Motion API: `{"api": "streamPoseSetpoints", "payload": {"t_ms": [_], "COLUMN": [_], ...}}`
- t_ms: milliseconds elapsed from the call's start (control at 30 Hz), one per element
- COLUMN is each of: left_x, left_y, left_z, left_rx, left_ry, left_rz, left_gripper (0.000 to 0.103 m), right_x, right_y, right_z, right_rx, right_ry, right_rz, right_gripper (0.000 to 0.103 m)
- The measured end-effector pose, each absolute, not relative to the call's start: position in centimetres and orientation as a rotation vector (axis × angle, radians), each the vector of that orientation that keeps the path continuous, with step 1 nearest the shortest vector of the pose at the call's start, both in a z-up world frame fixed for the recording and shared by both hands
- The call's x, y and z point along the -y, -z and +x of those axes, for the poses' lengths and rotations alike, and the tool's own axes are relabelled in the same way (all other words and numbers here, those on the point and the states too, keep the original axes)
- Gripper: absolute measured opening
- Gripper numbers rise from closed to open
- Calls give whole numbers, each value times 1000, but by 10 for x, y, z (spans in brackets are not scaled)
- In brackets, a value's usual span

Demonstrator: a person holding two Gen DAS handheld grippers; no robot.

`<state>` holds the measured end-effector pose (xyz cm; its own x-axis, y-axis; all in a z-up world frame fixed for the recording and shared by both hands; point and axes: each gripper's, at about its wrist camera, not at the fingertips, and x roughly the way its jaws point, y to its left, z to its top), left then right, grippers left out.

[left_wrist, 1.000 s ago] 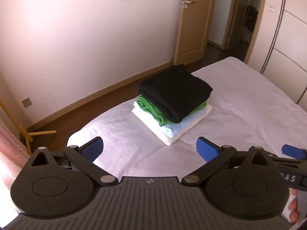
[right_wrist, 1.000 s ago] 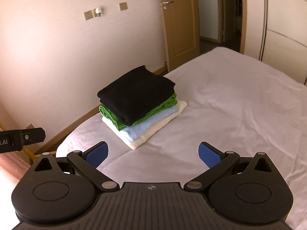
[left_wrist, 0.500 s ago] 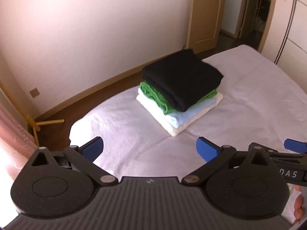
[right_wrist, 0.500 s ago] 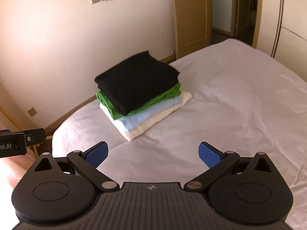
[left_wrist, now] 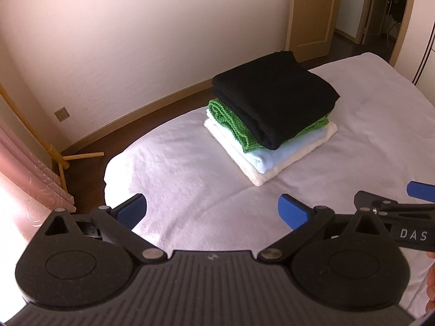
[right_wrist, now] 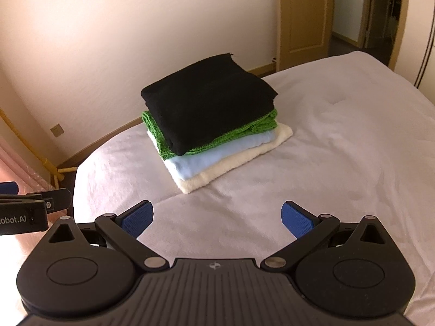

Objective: Fold clothes

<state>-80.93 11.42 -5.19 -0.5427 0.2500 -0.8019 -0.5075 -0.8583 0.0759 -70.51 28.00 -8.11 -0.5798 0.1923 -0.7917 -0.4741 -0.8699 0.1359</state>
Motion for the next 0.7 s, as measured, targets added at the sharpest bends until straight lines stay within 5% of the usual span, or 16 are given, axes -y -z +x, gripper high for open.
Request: {"api": "streamPoseSetpoints", "payload": {"t_ms": [700], "left_x": [-157], "left_y": [85], "left_z": [-846], "left_rx": [-469], "left_ry": [-2292], "left_rz": [-1236], "left_gripper": [102], "right_x": [-313], "right_y": [109], "right_z": [-729], "right_rx": [-513], "right_ry": [-2366], "right_rz": [-1271], "right_gripper": [103]}}
